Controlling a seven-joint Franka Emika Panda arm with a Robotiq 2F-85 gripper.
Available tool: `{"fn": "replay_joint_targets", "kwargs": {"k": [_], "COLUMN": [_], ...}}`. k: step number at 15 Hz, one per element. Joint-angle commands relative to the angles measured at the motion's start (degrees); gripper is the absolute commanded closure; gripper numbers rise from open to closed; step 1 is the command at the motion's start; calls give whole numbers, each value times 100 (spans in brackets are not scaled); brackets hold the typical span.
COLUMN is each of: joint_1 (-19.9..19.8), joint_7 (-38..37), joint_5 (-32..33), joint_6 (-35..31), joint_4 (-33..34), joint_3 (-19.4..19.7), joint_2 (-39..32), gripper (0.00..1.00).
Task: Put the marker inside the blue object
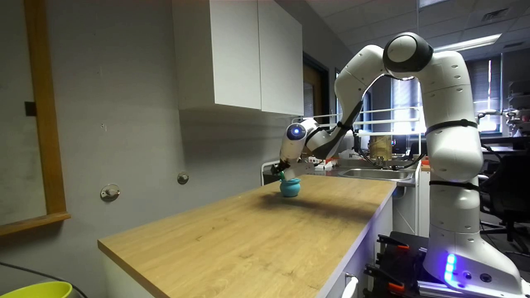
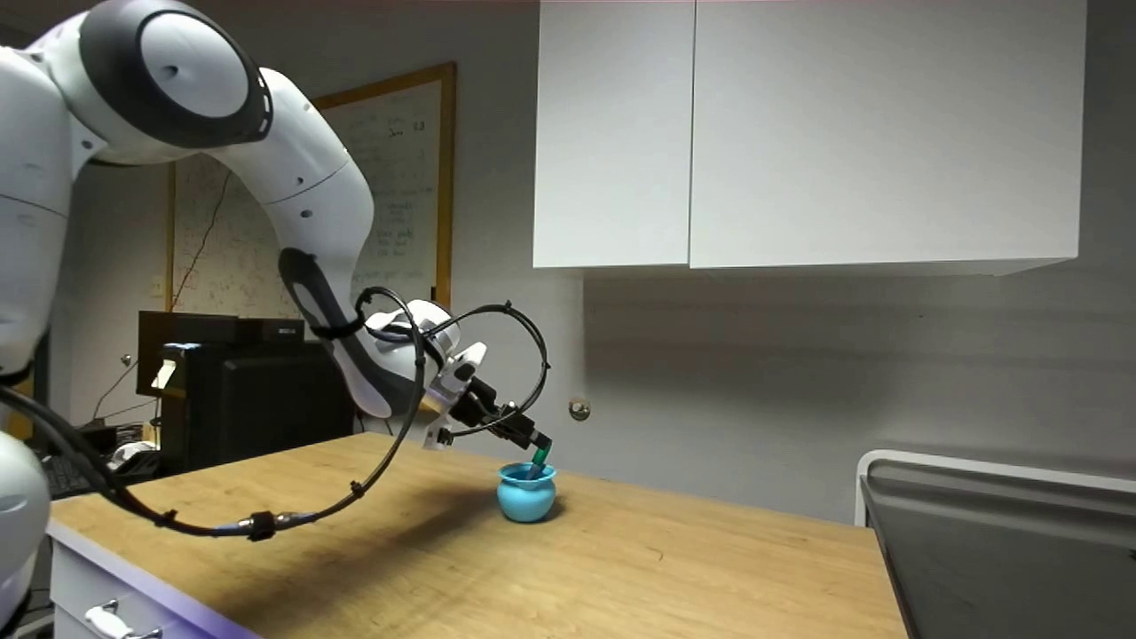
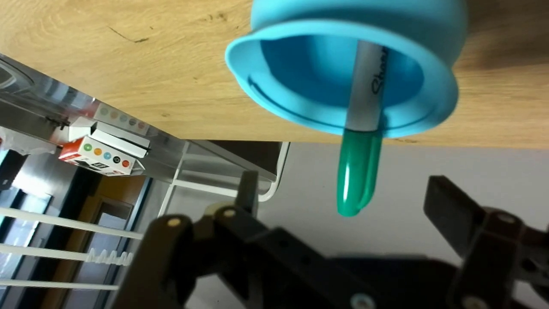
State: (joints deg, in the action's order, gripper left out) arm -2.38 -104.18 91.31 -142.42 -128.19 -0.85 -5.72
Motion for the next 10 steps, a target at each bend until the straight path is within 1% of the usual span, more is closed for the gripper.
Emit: {"fn": "replay_joint_targets", "kwargs": {"k": [1, 5, 7, 8, 10], "joint_1": [39, 24, 8, -16, -15], "joint_7": [-33, 230, 633, 1006, 1783], "joint_5": [-96, -507, -920, -1224, -2049], "joint_6": [-54, -325, -699, -1120, -1806], "joint_4": [-34, -136, -228, -314, -495], "joint_3": [37, 52, 77, 111, 162], "joint_2": [167, 491, 655, 738, 847], "gripper": [0, 0, 0, 0, 0]}}
